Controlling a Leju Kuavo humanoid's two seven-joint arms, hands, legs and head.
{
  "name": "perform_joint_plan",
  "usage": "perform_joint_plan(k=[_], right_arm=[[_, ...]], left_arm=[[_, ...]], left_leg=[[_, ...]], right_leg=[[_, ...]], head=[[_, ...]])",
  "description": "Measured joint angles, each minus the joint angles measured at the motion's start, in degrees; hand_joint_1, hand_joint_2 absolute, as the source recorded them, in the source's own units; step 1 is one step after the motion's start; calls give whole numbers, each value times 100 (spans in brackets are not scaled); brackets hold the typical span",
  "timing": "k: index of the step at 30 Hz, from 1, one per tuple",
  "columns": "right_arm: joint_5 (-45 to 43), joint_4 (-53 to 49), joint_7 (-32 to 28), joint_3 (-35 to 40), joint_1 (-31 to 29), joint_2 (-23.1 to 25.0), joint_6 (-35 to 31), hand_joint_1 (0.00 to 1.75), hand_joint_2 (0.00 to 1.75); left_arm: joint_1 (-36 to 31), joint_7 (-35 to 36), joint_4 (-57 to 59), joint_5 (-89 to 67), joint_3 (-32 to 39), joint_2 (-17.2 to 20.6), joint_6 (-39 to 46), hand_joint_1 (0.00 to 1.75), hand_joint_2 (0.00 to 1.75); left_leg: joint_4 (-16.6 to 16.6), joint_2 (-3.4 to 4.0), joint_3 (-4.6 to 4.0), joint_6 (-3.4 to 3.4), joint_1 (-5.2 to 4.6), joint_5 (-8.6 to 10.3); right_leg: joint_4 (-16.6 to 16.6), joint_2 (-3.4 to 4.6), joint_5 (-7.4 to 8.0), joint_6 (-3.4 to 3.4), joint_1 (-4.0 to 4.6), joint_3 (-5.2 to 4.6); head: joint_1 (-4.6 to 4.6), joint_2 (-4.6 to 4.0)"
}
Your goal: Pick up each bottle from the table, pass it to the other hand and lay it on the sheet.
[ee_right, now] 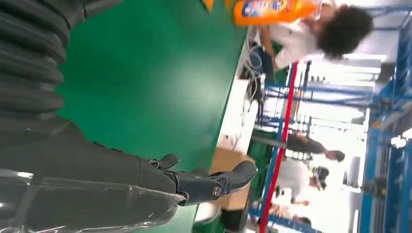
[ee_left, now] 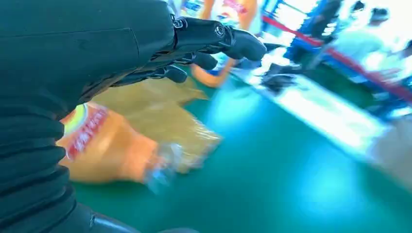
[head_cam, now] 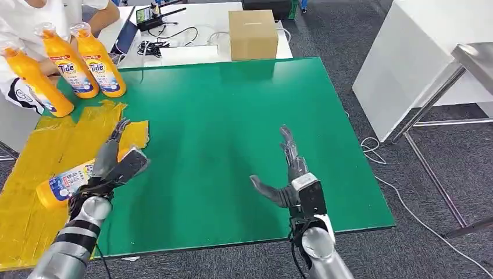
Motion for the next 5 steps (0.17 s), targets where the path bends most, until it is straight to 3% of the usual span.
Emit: perform_joint_plan(k=[5], right_arm=[[-48,-392,-28,-204,379,-81,-4,0,175]], left_arm=[[853,-251,-1707,1338,-131,30,-663,0,175]], left_leg=[[-2,-3,-4,2,1,-4]], right_leg=[[-1,-1,-4,-2,2,-1]], head=[[0,0]])
